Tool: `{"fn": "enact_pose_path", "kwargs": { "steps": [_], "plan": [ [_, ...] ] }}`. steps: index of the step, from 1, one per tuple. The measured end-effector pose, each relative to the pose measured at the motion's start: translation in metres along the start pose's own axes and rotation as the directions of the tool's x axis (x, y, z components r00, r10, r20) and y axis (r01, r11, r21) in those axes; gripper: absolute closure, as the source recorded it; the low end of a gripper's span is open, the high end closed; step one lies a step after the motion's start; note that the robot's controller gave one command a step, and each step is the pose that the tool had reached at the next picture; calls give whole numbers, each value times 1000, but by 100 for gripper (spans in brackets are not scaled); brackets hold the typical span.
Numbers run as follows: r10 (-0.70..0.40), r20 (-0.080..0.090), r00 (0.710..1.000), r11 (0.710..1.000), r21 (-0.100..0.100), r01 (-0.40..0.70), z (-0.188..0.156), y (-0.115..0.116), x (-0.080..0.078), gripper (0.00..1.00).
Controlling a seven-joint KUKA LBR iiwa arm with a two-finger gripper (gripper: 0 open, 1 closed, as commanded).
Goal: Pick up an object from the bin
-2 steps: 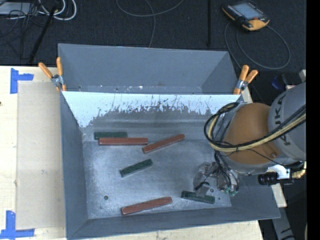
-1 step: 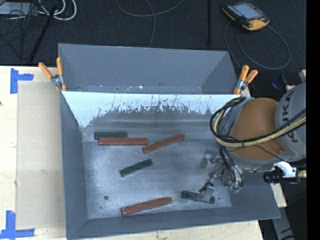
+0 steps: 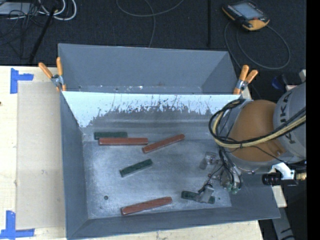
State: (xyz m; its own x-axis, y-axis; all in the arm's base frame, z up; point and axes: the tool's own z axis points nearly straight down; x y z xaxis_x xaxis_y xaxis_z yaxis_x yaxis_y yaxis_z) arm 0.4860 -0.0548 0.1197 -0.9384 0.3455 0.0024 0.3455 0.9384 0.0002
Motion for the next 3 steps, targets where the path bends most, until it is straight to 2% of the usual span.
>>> {"fn": "enact_pose_path", "kwargs": {
  "steps": [1,2,3],
  "plan": [
    [-4,3,1000,1000,1,4,33,19,11,0],
    [27,2,1000,1000,1,-27,50,-30,-5,100],
    [26,2,1000,1000,1,-26,50,-30,-5,100]
  ]
}}
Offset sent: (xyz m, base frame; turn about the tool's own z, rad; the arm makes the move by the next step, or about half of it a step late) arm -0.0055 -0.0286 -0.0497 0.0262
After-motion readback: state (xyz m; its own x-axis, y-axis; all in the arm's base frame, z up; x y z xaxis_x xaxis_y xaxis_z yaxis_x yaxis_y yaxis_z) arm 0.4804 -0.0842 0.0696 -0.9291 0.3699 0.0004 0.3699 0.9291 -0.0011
